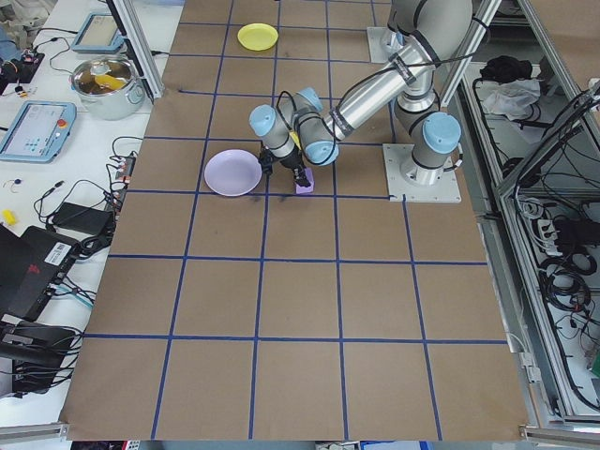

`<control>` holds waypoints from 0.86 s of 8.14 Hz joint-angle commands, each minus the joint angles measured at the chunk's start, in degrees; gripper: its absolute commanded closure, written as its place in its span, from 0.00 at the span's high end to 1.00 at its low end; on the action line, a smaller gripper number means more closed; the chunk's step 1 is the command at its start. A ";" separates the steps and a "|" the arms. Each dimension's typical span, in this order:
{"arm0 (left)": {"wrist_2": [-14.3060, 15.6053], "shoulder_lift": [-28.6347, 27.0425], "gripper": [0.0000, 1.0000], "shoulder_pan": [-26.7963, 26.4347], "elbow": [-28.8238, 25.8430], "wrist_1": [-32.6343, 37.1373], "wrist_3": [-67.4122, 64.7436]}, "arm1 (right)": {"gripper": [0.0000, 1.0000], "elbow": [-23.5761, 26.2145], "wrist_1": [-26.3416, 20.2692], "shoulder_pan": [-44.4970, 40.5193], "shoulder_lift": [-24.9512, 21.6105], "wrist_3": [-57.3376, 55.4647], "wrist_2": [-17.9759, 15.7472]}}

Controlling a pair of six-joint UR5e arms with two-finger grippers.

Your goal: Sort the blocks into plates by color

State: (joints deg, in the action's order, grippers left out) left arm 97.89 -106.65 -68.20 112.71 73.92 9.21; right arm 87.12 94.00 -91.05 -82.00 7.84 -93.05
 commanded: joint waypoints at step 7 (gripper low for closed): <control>0.05 -4.06 0.35 -1.48 -26.26 18.35 3.27 | 1.00 -0.02 0.40 0.00 -0.01 0.59 -0.03</control>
State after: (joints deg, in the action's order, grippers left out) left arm 100.02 -106.57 -68.51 97.95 86.57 11.15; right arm 87.10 94.15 -91.03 -82.00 8.03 -93.12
